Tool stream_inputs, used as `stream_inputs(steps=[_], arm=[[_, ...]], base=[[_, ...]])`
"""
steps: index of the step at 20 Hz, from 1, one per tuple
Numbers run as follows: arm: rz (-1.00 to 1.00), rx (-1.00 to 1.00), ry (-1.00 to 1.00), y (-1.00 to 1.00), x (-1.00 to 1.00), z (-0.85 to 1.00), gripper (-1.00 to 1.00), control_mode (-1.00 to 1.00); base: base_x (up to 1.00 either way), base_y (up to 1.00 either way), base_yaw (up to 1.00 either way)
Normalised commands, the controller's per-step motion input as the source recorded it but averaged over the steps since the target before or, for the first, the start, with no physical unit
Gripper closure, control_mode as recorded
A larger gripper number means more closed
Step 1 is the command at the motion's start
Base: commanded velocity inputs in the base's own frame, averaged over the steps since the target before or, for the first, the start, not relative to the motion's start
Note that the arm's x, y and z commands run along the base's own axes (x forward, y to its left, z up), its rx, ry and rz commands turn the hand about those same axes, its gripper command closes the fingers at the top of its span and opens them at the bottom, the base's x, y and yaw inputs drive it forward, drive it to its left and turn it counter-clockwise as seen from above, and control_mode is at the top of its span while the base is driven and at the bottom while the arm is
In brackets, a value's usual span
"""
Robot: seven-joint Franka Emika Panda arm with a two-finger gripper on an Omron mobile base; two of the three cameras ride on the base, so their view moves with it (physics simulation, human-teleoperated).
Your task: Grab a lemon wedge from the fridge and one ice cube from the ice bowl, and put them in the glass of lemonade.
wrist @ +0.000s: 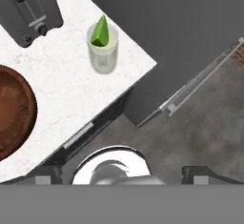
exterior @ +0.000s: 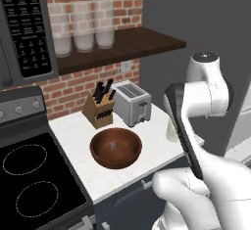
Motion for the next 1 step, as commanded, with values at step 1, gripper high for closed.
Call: stream_inputs(steps=[1], arm=[[0.15, 0.0, -0.04, 0.0, -1.0, 0.0, -1.0, -1.0]], base=[[0.0, 0.0, 0.0]])
